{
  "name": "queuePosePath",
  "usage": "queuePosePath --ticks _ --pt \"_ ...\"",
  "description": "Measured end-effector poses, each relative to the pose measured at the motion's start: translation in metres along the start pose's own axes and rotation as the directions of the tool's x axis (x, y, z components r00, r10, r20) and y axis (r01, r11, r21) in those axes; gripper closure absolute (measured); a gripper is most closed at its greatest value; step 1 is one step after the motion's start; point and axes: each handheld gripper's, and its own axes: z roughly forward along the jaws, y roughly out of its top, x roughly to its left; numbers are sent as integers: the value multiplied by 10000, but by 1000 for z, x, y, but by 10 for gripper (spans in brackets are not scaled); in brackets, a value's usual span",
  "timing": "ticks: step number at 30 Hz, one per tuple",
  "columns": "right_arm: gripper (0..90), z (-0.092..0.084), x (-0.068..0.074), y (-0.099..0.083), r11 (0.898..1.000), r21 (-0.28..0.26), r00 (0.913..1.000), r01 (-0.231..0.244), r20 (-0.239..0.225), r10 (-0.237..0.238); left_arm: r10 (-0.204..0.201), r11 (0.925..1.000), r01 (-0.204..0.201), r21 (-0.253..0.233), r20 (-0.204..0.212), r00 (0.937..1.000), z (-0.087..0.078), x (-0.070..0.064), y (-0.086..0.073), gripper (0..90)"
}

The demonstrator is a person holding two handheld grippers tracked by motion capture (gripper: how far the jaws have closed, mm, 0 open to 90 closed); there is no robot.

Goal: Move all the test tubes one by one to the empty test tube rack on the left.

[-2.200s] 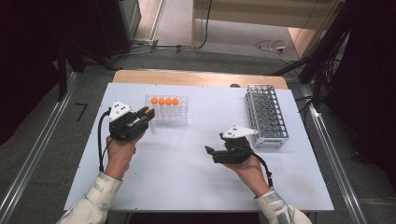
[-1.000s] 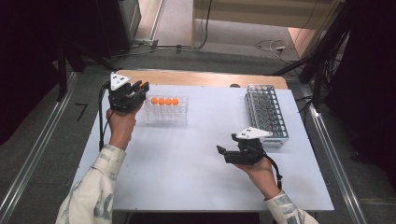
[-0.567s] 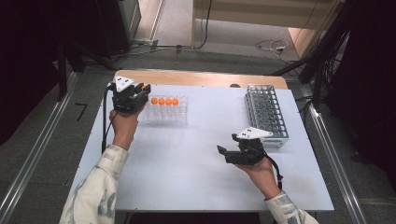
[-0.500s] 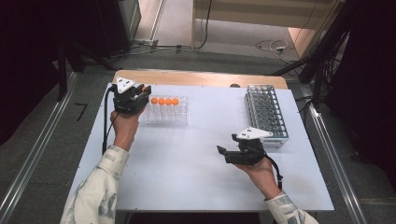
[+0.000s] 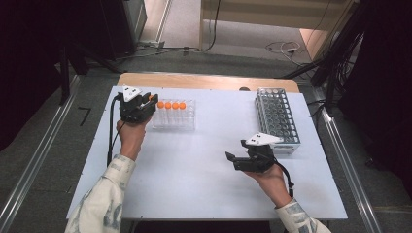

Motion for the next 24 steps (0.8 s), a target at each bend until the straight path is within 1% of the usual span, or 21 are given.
queuePosePath --ticks 5,7,10,14,19,20,22,24 --pt "251 0 0 0 10000 -3 10000 -7 7 7 -17 10000 17 3 -36 10000 -1 0 0 625" --pt "250 0 0 0 10000 -7 10000 0 20 0 -46 10000 46 -27 -3 10000 -2 0 0 624" --pt "250 0 -1 0 10000 -11 10000 -36 35 36 -141 9999 141 -51 57 9999 -4 0 -1 599" --pt "250 0 -3 -1 10000 -31 9999 -85 82 86 -237 9997 238 -61 223 9995 -8 -1 -4 576" --pt "250 0 -5 -2 9998 -80 9997 -177 149 178 -275 9996 277 -40 411 9988 -14 -4 -8 495" --pt "250 0 -6 -2 9998 -88 9997 -203 134 204 -284 9996 287 -56 422 9987 -17 -5 -8 466" --pt "250 1 -7 -2 9997 -104 9997 -204 143 206 -353 9992 362 -164 511 9981 -22 -7 -10 442" --pt "250 1 -7 -2 9997 -97 9996 -229 161 231 -341 9992 353 -187 616 9975 -27 -10 -12 409"
